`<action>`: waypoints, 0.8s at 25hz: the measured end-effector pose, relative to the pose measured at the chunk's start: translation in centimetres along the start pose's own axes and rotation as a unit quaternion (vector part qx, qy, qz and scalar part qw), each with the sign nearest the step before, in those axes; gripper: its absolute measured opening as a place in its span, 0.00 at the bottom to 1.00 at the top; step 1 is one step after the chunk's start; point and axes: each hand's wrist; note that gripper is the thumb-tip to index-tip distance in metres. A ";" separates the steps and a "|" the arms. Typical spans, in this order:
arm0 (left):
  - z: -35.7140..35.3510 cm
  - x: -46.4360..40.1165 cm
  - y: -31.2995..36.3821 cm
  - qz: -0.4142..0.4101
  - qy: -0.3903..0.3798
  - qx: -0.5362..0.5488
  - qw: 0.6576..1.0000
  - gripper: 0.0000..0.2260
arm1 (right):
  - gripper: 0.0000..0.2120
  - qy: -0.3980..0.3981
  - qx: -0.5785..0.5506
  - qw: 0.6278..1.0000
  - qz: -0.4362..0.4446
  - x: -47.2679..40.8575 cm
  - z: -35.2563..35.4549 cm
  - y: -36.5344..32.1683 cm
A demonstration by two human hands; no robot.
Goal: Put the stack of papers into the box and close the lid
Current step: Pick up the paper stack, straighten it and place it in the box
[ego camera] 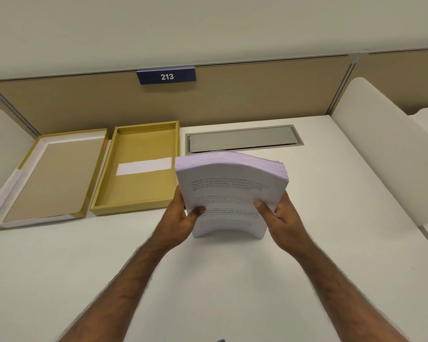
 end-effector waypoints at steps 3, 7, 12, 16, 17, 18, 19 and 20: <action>0.4 -0.2 -0.1 -0.031 0.021 0.012 0.999 0.29 | 0.21 -0.003 0.012 1.000 0.024 -0.5 0.7 -1.1; 0.2 0.7 -1.4 -0.020 0.027 0.007 0.999 0.27 | 0.19 -0.020 0.004 1.000 0.016 0.0 0.3 -0.2; -0.6 1.6 -2.1 0.001 0.057 -0.005 0.998 0.26 | 0.19 -0.051 0.020 0.998 -0.022 0.7 -0.1 3.7; -1.2 3.7 -4.7 0.053 0.032 -0.031 0.998 0.18 | 0.21 -0.061 0.084 0.993 -0.056 2.1 0.0 6.3; -1.3 4.0 -5.1 0.056 0.036 -0.027 0.997 0.16 | 0.18 -0.054 0.101 0.992 -0.055 2.2 0.0 6.9; -1.2 3.9 -5.3 0.054 0.039 -0.027 0.997 0.15 | 0.16 -0.042 0.114 0.991 -0.055 2.1 -0.3 7.4; -0.9 3.8 -5.3 0.049 0.037 -0.032 0.998 0.14 | 0.15 -0.026 0.120 0.991 -0.061 1.9 -0.7 7.5; -0.3 3.7 -5.2 0.044 0.031 -0.036 0.998 0.14 | 0.14 -0.012 0.123 0.990 -0.065 1.8 -1.2 7.4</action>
Point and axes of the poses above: each hand's wrist, its own x-axis away from the middle knuckle, its own z-axis out of the back of the hand, y = z × x, and after that the axes turned 6 degrees about -z, right-handed
